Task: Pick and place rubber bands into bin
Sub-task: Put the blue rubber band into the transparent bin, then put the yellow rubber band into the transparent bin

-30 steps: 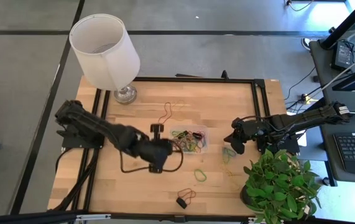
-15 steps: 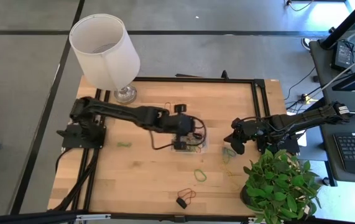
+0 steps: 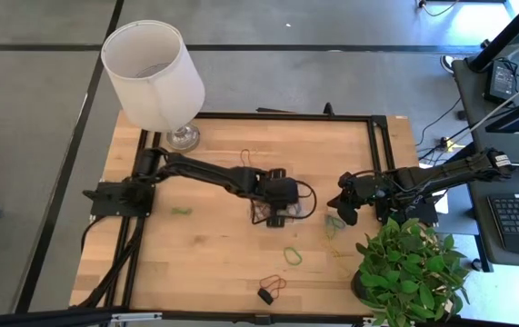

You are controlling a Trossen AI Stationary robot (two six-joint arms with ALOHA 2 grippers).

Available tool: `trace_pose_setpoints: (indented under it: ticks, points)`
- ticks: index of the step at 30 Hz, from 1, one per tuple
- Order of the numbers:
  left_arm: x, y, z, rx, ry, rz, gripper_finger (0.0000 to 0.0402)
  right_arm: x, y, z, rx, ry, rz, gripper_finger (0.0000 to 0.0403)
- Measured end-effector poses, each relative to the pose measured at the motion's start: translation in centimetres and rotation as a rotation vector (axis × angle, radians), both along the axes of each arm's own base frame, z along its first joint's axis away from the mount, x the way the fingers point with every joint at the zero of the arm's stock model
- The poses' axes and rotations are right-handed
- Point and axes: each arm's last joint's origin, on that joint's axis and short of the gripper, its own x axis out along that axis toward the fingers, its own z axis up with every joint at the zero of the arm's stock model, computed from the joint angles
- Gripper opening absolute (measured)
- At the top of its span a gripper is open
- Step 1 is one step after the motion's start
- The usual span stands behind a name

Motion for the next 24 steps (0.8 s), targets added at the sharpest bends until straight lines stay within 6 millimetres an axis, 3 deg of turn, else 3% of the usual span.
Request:
trace_pose_setpoints:
  ticks: [7, 15, 20, 24]
  points:
    - [-0.1, 0.0, 0.2, -0.045, -0.006, 0.033, 0.007, 0.0, 0.0, 0.0, -0.001, 0.0, 0.001, 0.0021]
    - [-1.1, 0.1, 3.0, -0.029, -0.048, 0.045, 0.0106, 0.0, 0.0, 0.0, -0.002, -0.001, 0.001, 0.0021]
    - [-3.4, -0.1, 5.7, 0.019, -0.017, 0.057, 0.0083, 0.0, 0.0, 0.0, 0.0, 0.003, -0.001, 0.0021]
    - [-5.8, -0.9, 6.2, 0.043, 0.0, 0.005, 0.0021, 0.0, 0.0, 0.0, 0.018, 0.001, -0.017, 0.0021]
